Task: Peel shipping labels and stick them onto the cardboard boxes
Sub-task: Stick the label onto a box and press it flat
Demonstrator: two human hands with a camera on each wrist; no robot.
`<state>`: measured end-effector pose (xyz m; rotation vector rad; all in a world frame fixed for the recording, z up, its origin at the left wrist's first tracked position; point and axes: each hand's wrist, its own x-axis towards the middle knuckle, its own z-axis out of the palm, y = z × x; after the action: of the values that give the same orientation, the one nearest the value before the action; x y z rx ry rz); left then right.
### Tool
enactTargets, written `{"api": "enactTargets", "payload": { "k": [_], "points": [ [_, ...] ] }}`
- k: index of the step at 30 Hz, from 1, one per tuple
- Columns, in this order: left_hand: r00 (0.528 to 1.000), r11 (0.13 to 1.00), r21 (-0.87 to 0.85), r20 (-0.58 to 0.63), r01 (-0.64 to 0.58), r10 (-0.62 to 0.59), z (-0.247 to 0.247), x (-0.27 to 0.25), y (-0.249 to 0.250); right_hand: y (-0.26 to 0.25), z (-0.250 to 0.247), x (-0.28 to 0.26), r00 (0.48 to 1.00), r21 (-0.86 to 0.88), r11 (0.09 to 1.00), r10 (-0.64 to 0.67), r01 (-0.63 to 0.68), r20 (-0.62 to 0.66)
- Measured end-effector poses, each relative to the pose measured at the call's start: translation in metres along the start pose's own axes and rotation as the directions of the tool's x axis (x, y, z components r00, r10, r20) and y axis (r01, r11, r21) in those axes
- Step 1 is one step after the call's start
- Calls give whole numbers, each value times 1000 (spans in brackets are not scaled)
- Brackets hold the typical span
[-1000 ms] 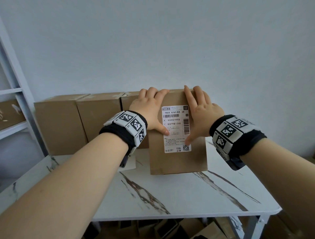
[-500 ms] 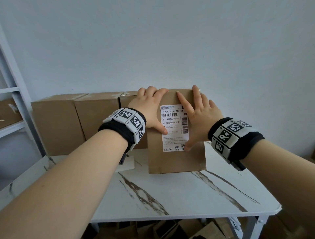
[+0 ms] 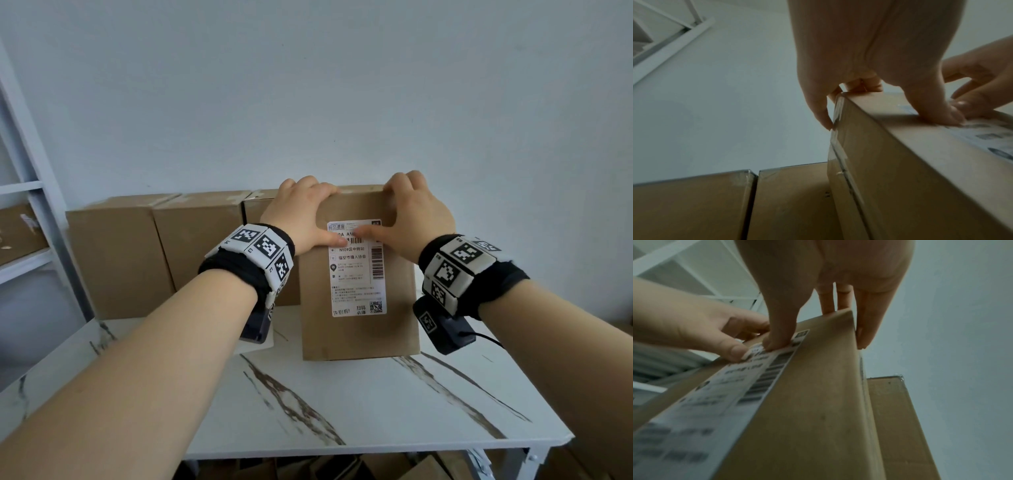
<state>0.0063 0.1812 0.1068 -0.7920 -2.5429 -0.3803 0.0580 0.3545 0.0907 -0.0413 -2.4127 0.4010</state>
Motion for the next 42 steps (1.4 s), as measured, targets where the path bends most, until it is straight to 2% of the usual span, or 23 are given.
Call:
{"api": "enactTargets", "payload": {
  "k": [5, 10, 20, 23, 26, 33, 42],
  "points": [
    [998, 998, -63, -69, 6, -10, 3, 4, -1, -3, -3, 8, 999, 4, 999, 49, -49, -19],
    [995, 993, -118, -97, 4, -16, 2, 5, -2, 3, -5, 12, 999, 97, 994, 53, -52, -10],
    [999, 998, -51, -30, 30, -31, -5, -16, 4, 11, -13, -4, 999, 227, 973, 36, -38, 15],
    [997, 991, -118, 44, 69, -65, -5, -26, 10, 12, -15, -13, 997, 250, 965, 79, -80, 12],
    [998, 986, -161, 49, 39, -32, -5, -31, 18, 15, -20, -18, 993, 259, 959, 115, -117, 25],
    [997, 986, -163, 68, -30, 42, 3, -27, 54, 40, -43, -30, 969, 293, 932, 240, -212, -64],
    [982, 966, -218, 98, -138, 163, 31, -8, 120, 94, -70, -58, 952, 145, 947, 298, -286, -64]
  ]
}}
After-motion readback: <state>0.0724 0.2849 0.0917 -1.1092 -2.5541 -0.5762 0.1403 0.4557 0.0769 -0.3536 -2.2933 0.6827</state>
